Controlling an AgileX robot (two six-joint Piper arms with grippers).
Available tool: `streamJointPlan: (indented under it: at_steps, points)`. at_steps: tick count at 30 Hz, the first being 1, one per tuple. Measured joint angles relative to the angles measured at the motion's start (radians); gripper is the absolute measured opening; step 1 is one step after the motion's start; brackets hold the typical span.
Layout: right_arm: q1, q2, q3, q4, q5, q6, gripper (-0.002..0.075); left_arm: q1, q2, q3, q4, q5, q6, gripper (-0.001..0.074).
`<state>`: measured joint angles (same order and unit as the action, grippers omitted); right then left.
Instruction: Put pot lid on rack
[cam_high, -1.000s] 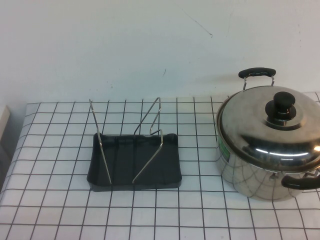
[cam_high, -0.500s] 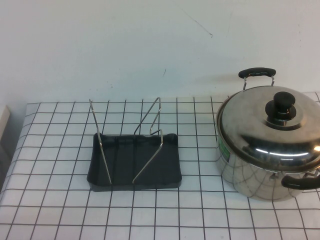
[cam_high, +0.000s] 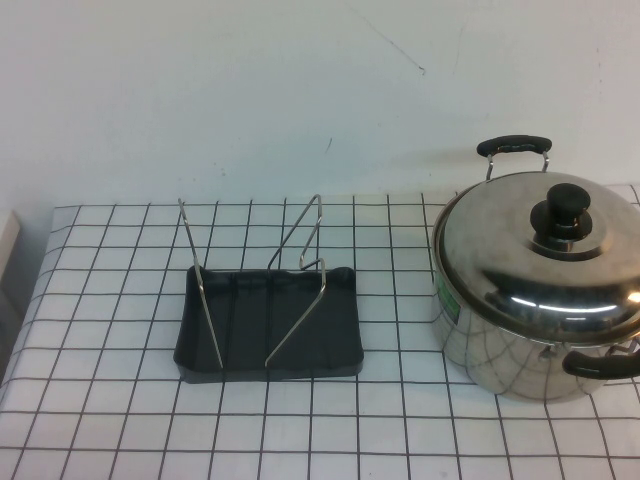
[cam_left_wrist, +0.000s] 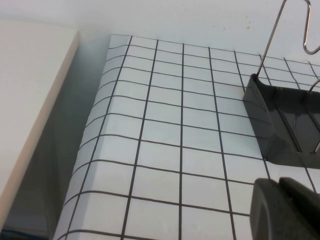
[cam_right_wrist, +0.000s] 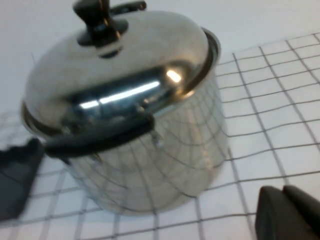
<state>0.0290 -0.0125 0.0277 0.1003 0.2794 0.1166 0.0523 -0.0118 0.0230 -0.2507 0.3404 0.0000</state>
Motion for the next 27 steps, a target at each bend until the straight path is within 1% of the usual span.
streamJointPlan:
  at_steps: [3, 6, 8, 13, 19, 26, 27]
  points:
    - [0.000, 0.000, 0.000, 0.195, -0.032, 0.033, -0.0003, 0.000, 0.000, 0.000, 0.000, 0.000, 0.000, -0.0003]
    - [0.000, 0.000, 0.000, 0.425, -0.044, 0.052, -0.0003, 0.000, 0.000, 0.000, 0.000, 0.000, 0.000, -0.0003]
    - [0.000, 0.000, 0.000, 0.509, -0.048, 0.053, -0.0003, 0.000, 0.000, 0.000, 0.000, 0.000, 0.000, -0.0003]
    - [0.000, 0.000, 0.000, 0.540, -0.050, 0.046, -0.0003, 0.000, 0.000, 0.000, 0.000, 0.000, 0.000, -0.0003]
    - [0.000, 0.000, 0.000, 0.530, -0.009, -0.024, -0.0003, 0.000, 0.000, 0.000, 0.000, 0.000, 0.000, -0.0003]
    - [0.000, 0.000, -0.008, 0.527, 0.021, -0.238, -0.0003, 0.000, 0.000, 0.000, 0.000, 0.000, 0.000, -0.0003]
    - [0.000, 0.000, -0.023, 0.527, 0.037, -0.294, -0.0003, 0.000, 0.000, 0.000, 0.000, 0.000, 0.000, -0.0003]
